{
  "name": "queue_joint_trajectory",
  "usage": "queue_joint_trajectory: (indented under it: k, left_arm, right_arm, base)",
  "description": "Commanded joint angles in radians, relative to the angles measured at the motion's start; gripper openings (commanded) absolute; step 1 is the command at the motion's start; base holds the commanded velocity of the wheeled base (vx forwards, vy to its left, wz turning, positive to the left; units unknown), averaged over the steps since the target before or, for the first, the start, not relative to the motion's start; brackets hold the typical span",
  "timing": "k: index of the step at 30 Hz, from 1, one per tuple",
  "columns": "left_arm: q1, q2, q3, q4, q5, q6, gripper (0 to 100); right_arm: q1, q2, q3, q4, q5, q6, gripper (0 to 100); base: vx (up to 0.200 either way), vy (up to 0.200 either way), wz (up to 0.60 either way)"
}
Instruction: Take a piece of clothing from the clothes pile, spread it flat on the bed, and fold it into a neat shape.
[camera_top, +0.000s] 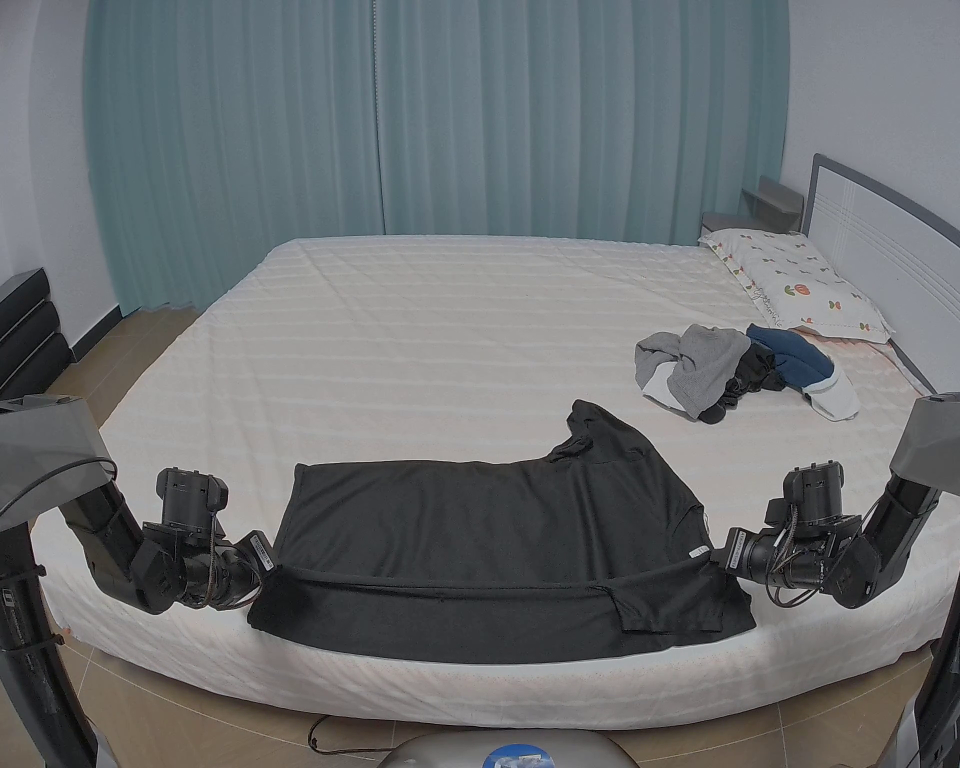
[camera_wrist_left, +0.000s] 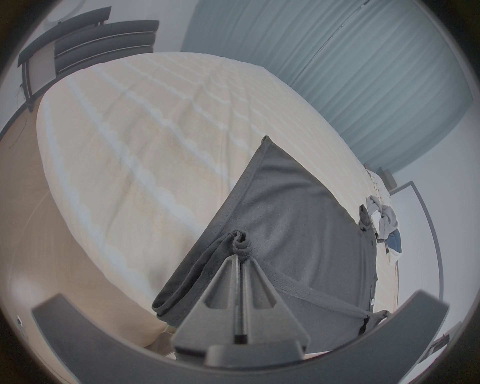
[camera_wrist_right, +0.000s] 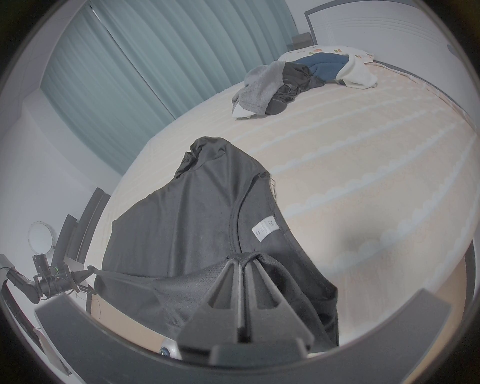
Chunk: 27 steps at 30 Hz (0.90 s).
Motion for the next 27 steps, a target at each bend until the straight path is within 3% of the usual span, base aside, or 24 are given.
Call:
queue_joint_trajectory:
  k: [1,4,5,6,7,19,23,27]
  left_arm:
    - [0.000,0.028,-0.021,0.001,0.000,-0.020,0]
    - [0.000,0.042,-0.032,0.001,0.000,-0.034,0]
    - [0.000,0.042,-0.032,0.001,0.000,-0.034,0]
    - [0.000,0.056,-0.036,0.001,0.000,-0.036,0]
    - [0.000,0.061,-0.041,0.001,0.000,-0.036,100]
    - [0.011,0.027,-0.024,0.002,-0.001,-0.077,100]
    - [0.028,-0.039,0.022,-0.001,-0.021,-0.072,100]
    - [0.052,-0.116,0.086,-0.022,-0.099,-0.069,100]
  right_arm:
    - [0.001,0.049,0.000,-0.027,0.001,0.002,0]
    - [0.004,0.069,0.001,-0.051,0.001,0.002,0]
    - [0.004,0.069,0.001,-0.051,0.001,0.002,100]
    - [0.004,0.078,0.004,-0.061,0.002,0.003,100]
    - [0.004,0.080,0.004,-0.067,0.002,0.003,100]
    - [0.001,0.009,0.056,-0.151,0.027,0.127,100]
    - [0.001,-0.054,0.102,-0.154,0.025,0.175,100]
    - [-0.010,-0.126,0.194,-0.156,0.027,0.209,100]
  base:
    - [0.000,0.000,0.00]
    - [0.000,0.000,0.00]
    - [0.000,0.000,0.00]
    - [0.000,0.000,0.00]
    - [0.000,0.000,0.00]
    - [0.000,0.000,0.00]
    - [0.000,0.000,0.00]
    - [0.000,0.000,0.00]
